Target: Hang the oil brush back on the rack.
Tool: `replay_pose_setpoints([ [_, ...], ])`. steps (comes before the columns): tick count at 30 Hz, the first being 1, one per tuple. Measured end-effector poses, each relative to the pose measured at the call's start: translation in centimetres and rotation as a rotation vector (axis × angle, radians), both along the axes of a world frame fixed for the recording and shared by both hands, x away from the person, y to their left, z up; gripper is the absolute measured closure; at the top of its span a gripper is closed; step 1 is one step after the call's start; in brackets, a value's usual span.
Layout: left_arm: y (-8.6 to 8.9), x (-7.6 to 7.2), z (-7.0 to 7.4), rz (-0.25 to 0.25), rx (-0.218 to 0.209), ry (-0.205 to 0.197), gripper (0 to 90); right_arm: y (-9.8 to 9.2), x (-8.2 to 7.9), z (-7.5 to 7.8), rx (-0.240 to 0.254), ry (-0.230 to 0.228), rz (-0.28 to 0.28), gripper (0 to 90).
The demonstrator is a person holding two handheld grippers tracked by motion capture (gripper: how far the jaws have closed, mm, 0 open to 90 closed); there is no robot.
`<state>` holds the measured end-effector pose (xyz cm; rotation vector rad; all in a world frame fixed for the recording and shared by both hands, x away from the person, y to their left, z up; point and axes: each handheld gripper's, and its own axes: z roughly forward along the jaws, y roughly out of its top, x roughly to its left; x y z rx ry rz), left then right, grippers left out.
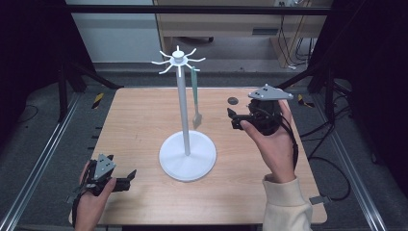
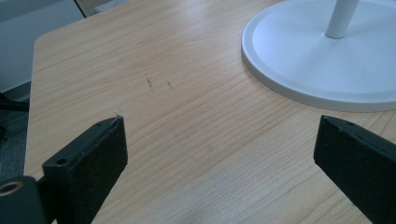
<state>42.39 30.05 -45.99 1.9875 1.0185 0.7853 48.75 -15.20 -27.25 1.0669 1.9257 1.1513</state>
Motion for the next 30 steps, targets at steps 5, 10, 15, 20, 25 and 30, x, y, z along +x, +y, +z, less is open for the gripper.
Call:
replay_pose_setpoints([
  [5,0.0,0.0,0.0,0.001,0.002,0.002,2.4,-1.0,0.2,-0.3,0.01,0.0,-0.018,9.2],
  [10,0.0,0.1,0.0,0.0,0.001,0.001,2.4,-2.2,0.2,-0.4,0.027,-0.013,-0.038,8.4],
  [15,0.0,0.0,0.1,0.009,0.002,-0.01,2.4,-3.6,0.4,-0.6,0.028,-0.012,-0.077,8.1],
  [20,0.1,0.0,0.1,0.013,-0.002,-0.011,2.4,-4.7,0.9,-1.5,0.019,0.007,-0.115,7.8],
  [25,0.1,0.0,0.1,0.005,0.002,-0.013,2.4,-5.8,1.7,-3.0,0.019,0.047,-0.145,8.2],
  [30,0.1,0.0,0.1,0.0,0.004,-0.014,2.4,-6.2,2.2,-3.8,0.007,0.074,-0.161,9.0],
])
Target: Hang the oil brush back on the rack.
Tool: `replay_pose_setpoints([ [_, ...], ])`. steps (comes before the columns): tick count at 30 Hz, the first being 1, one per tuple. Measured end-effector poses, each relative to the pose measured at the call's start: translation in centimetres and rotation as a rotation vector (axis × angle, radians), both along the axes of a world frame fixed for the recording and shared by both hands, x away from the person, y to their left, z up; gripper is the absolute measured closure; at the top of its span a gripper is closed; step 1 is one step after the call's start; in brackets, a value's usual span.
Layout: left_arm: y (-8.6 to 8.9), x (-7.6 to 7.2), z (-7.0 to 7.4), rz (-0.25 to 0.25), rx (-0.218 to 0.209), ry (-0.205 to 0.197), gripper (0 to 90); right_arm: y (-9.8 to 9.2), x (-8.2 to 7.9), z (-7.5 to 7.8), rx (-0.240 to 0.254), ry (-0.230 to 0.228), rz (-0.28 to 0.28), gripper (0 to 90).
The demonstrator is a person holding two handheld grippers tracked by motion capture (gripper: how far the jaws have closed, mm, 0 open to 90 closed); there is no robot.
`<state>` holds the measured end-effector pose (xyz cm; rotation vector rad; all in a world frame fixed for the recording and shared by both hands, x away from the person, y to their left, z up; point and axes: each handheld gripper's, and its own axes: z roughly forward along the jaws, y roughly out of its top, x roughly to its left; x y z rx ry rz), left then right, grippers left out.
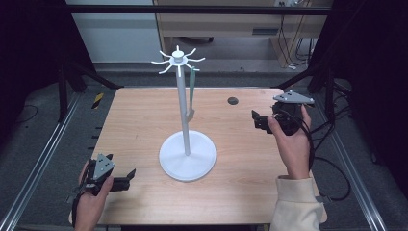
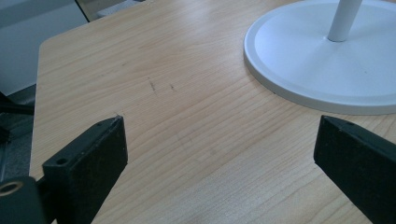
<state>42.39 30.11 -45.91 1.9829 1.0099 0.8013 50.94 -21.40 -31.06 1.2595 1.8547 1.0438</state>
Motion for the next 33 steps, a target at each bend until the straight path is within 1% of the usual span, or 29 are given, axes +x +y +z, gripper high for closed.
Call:
replay_pose_setpoints([
  [1,0.0,0.0,0.0,0.0,0.0,0.0,2.4,-0.2,0.2,-0.4,-0.005,0.013,-0.007,9.3],
  [3,0.0,0.0,0.0,-0.001,0.0,0.0,2.4,-0.3,0.3,-0.6,-0.011,0.019,-0.006,9.4],
  [7,0.0,0.0,0.0,-0.003,0.001,0.001,2.4,-0.5,0.5,-1.6,-0.017,0.036,-0.005,9.8],
  [9,0.0,0.0,-0.1,0.002,0.009,0.001,2.4,-0.6,0.6,-2.2,-0.024,0.042,-0.004,9.8],
  [15,0.1,0.1,-0.2,0.012,0.016,0.011,2.4,-0.5,1.1,-4.4,-0.025,0.077,-0.004,9.8],
  [16,0.1,0.1,-0.2,0.012,0.017,0.011,2.3,-0.5,1.3,-5.0,-0.03,0.088,-0.002,9.8],
  [17,0.0,0.2,-0.2,0.009,0.02,0.012,2.3,-0.5,1.3,-5.0,-0.03,0.088,-0.002,9.8],
  [21,-0.1,0.2,-0.3,0.006,0.029,0.013,2.4,-0.5,1.3,-6.3,-0.023,0.11,0.007,9.8],
  [24,0.0,0.2,-0.3,0.009,0.031,0.014,2.4,-0.7,1.6,-7.4,-0.028,0.131,0.006,9.9],
  [26,0.0,0.2,-0.3,0.012,0.031,0.016,2.3,-1.0,1.7,-8.2,-0.02,0.143,0.01,10.4],
  [27,0.0,0.2,-0.4,0.014,0.035,0.017,2.4,-1.1,1.8,-9.0,-0.019,0.144,-0.001,10.9],
  [28,0.0,0.2,-0.4,0.015,0.037,0.018,2.4,-1.1,1.8,-9.0,-0.019,0.144,-0.001,10.9],
  [29,0.0,0.3,-0.4,0.016,0.038,0.018,2.3,-1.2,1.8,-9.4,-0.025,0.144,-0.007,11.1],
  [31,0.1,0.2,-0.4,0.016,0.038,0.017,2.3,-1.3,1.9,-10.2,-0.027,0.16,-0.015,11.2],
  [33,0.1,0.2,-0.4,0.016,0.038,0.017,2.4,-1.3,2.1,-10.8,-0.024,0.171,-0.01,11.1],
])
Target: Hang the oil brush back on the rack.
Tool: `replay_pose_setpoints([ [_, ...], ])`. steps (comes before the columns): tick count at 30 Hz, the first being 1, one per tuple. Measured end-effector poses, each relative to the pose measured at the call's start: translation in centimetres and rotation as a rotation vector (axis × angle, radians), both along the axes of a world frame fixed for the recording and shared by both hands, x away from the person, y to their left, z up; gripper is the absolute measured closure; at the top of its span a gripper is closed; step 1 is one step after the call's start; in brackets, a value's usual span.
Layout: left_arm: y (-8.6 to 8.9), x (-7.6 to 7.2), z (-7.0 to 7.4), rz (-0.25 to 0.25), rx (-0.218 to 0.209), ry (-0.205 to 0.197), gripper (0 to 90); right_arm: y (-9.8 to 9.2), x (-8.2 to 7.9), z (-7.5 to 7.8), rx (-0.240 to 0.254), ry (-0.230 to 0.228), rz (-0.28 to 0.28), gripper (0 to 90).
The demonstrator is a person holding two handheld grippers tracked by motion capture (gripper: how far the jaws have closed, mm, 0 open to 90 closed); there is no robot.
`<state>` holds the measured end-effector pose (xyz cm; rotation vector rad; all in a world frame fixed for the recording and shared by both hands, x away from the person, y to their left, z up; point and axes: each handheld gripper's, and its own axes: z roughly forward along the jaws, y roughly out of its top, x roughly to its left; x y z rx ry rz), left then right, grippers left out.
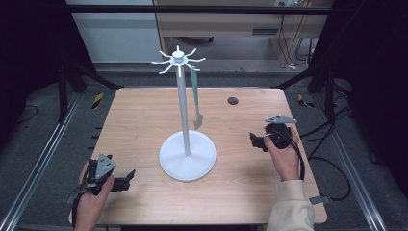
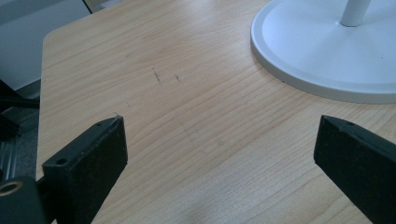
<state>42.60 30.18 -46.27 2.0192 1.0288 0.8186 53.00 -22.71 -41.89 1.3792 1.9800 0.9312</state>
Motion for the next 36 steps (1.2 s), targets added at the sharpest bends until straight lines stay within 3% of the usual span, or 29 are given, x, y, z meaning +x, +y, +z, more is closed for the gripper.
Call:
replay_pose_setpoints([
  [5,0.0,0.0,0.0,0.001,0.002,0.001,2.4,0.1,0.2,-1.2,-0.014,0.014,0.014,11.0],
  [13,0.0,0.1,-0.1,0.01,0.02,-0.001,2.7,-0.2,0.7,-3.7,0.029,0.053,0.035,12.0],
  [19,0.1,0.1,-0.2,0.017,0.035,0.001,2.9,0.1,0.8,-4.4,-0.009,0.017,0.035,12.1],
  [29,0.3,0.3,-0.4,0.024,0.029,0.017,2.9,1.3,1.2,-5.8,-0.014,0.08,0.062,10.5],
  [36,0.2,0.2,-0.4,0.023,0.029,0.016,2.8,1.2,1.2,-5.9,-0.003,0.086,0.068,10.1],
])
